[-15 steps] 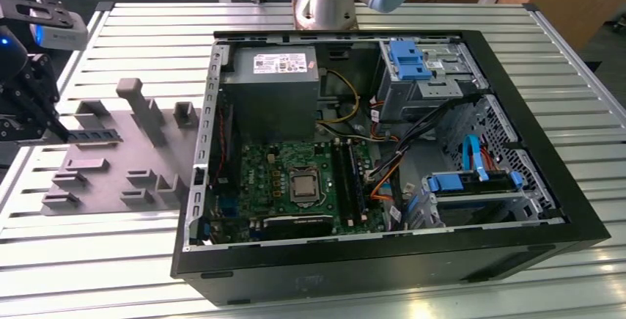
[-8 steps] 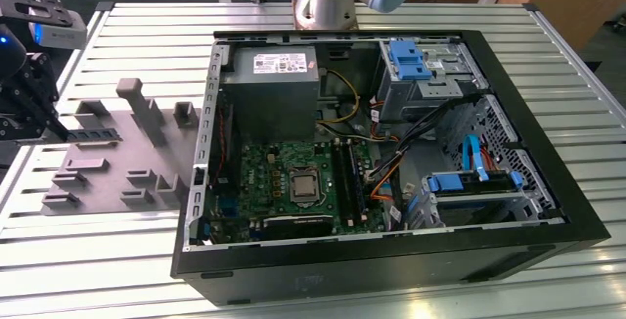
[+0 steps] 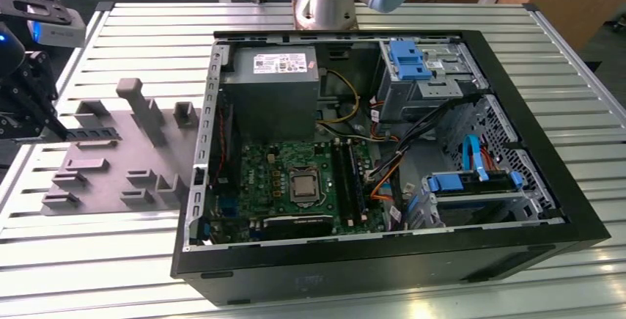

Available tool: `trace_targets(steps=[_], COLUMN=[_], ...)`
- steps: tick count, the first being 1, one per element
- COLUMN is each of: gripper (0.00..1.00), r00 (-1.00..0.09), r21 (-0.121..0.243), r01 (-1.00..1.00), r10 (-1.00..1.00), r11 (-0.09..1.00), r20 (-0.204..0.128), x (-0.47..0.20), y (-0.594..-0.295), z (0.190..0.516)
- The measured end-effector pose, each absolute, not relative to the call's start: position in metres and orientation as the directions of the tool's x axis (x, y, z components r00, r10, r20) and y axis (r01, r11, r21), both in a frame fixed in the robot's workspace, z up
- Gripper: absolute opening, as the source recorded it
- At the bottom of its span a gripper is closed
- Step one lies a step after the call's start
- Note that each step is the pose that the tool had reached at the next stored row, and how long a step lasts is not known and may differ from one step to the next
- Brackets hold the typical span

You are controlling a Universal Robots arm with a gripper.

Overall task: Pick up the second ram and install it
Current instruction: 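Pick up the second ram and move it above second insertion slot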

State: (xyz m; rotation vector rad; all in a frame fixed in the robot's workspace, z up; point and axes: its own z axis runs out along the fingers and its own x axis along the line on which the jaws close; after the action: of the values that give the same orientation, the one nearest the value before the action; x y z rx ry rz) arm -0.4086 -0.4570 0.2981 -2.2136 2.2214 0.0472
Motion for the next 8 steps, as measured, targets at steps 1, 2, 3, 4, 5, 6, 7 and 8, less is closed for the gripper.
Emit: trace_targets(steps=[1, 2, 3, 4, 5, 6, 7, 8], gripper=[0.14, 0.14, 0.14, 0.14, 0.14, 0.14, 0.14, 0.14], r00=[-0.004, -0.004, -0.004, -0.004, -0.004, -0.004, -0.004, -0.004], r21=[0.018, 0.018, 0.018, 0.018, 0.018, 0.018, 0.018, 0.018], r01=[-1.0, -1.0, -1.0, -1.0, -1.0, -1.0, -1.0, -1.0], r10=[-1.0, -1.0, -1.0, -1.0, -1.0, -1.0, -1.0, -1.0], r11=[0.003, 0.003, 0.003, 0.003, 0.003, 0.003, 0.003, 0.003], r20=[-0.025, -0.025, -0.025, -0.025, -0.025, -0.025, -0.025, -0.025], x=[-0.4085, -0.4085, -0.4086, -0.4085, -0.4085, -0.4086, -0.4085, -0.4085], y=[-0.457, -0.4569, -0.4569, -0.4569, -0.4569, -0.4569, -0.4569, -0.4568], z=[0.2983, 0.2985, 0.2987, 0.299, 0.2992, 0.2995, 0.2997, 0.2999])
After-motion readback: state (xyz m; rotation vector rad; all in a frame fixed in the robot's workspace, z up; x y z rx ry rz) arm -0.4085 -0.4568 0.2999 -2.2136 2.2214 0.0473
